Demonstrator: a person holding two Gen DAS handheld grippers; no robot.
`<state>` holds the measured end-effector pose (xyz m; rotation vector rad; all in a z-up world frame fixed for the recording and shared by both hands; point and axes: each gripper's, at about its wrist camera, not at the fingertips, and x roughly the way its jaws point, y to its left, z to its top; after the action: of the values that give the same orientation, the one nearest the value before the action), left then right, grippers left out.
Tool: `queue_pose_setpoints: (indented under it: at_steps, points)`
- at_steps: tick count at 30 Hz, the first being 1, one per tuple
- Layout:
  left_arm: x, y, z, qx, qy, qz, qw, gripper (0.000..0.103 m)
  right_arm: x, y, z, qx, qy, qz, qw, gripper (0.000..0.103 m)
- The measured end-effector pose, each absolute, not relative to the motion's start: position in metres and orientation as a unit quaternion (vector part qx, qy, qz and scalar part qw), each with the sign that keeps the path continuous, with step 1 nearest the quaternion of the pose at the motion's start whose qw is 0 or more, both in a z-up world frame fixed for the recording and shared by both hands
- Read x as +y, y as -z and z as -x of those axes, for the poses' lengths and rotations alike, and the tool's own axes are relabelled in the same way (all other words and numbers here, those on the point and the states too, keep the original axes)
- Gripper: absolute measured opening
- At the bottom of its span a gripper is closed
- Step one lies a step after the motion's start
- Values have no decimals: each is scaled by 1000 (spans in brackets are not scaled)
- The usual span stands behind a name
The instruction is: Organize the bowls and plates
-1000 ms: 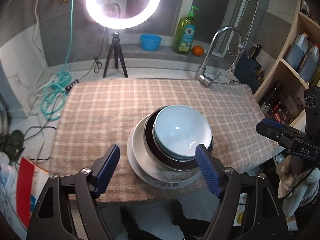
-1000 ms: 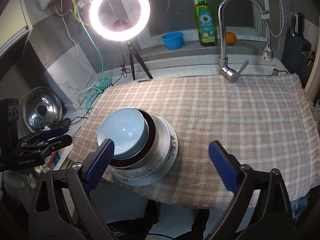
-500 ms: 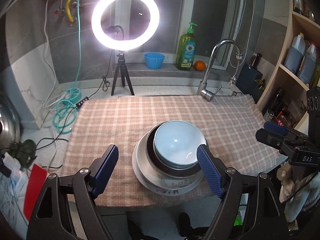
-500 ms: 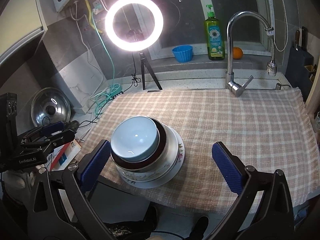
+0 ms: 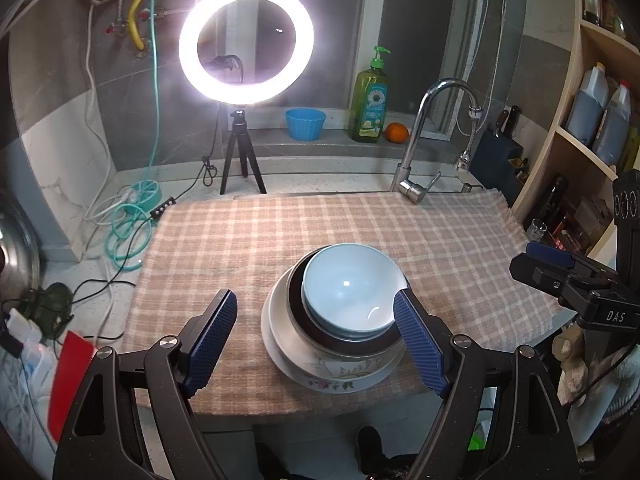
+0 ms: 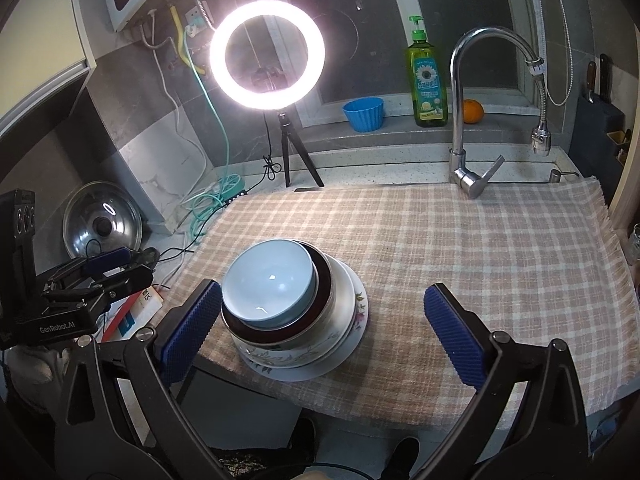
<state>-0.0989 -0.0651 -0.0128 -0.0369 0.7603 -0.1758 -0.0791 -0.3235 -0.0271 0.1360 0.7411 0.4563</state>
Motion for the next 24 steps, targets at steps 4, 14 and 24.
queue_pose_setpoints:
  at_steps: [4, 14, 24]
  points:
    - [-61, 12, 100, 368, 83, 18, 926, 81, -321, 26, 80, 357, -224, -68, 904, 103]
    - [-61, 10, 101, 371, 89, 19, 924, 81, -319, 27, 84, 359, -222, -67, 904, 103]
    - [-59, 8, 98, 370, 66, 10, 926, 81, -321, 24, 84, 354, -218, -67, 907, 103]
